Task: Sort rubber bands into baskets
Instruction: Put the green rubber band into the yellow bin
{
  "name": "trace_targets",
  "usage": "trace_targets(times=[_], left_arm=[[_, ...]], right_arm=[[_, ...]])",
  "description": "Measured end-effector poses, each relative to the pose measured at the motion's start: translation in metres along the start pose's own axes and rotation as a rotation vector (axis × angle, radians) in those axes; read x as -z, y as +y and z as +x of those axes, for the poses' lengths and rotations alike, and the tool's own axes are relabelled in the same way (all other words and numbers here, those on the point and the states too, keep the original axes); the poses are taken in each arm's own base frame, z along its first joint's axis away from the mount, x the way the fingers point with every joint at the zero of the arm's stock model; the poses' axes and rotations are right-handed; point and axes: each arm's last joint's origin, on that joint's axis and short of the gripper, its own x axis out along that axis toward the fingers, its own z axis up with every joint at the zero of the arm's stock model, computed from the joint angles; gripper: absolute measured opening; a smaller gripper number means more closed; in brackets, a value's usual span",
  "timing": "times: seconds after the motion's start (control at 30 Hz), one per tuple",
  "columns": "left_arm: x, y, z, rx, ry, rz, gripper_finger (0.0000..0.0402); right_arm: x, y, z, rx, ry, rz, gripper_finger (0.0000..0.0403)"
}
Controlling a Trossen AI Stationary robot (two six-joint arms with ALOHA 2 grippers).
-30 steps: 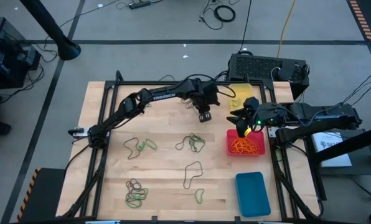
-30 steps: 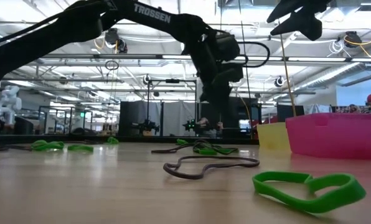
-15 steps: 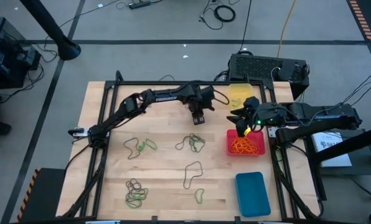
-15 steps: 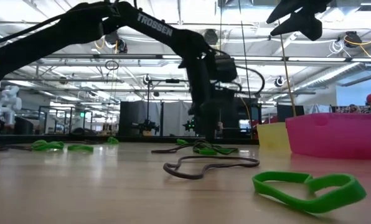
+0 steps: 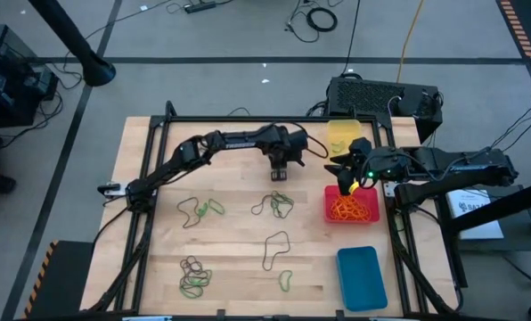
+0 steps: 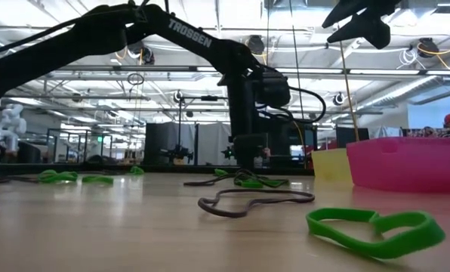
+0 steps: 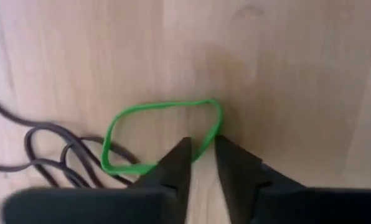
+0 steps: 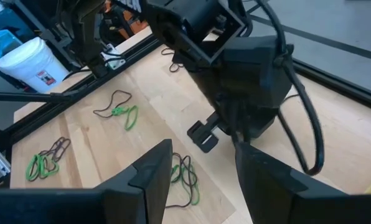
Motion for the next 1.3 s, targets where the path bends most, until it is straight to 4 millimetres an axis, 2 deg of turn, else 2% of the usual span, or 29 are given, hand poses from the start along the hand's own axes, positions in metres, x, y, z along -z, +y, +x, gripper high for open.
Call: trace_targets(times=[0.1, 0.3, 0.4, 0.6, 0.83, 1.07, 1.3], left_arm=[[-0.001, -0.001, 0.000, 0.004, -0.008, 0.007, 0.0012], [-0.004, 0.002, -0.006, 0.008, -0.029, -0.022, 0.0004], [-0.010, 0.005, -0.019, 0.052, -0.094, -0.031, 0.0003], [-0.036, 0.007, -0.054, 0.173, -0.388, -0.093, 0.0002], [-0.070, 0.016, -0.072, 0.340, -0.794, -0.307, 0.0001], [-0.093, 0.020, -0.059, 0.452, -1.056, -0.529, 0.0001], [-0.098, 0.016, -0.007, 0.575, -1.029, -0.730, 0.0000]], right_arm=[[0.000, 0.000, 0.000, 0.001, -0.001, 0.001, 0.0169], [0.001, 0.001, -0.001, -0.007, 0.004, 0.016, 0.0169], [0.002, 0.002, -0.001, -0.013, 0.008, 0.015, 0.0169], [0.003, 0.002, -0.001, -0.008, 0.018, 0.013, 0.0169], [0.004, 0.002, -0.001, -0.022, 0.039, 0.037, 0.0169], [0.004, 0.002, -0.001, -0.023, 0.045, 0.095, 0.0169], [0.004, 0.002, -0.001, -0.022, 0.046, 0.146, 0.0169]])
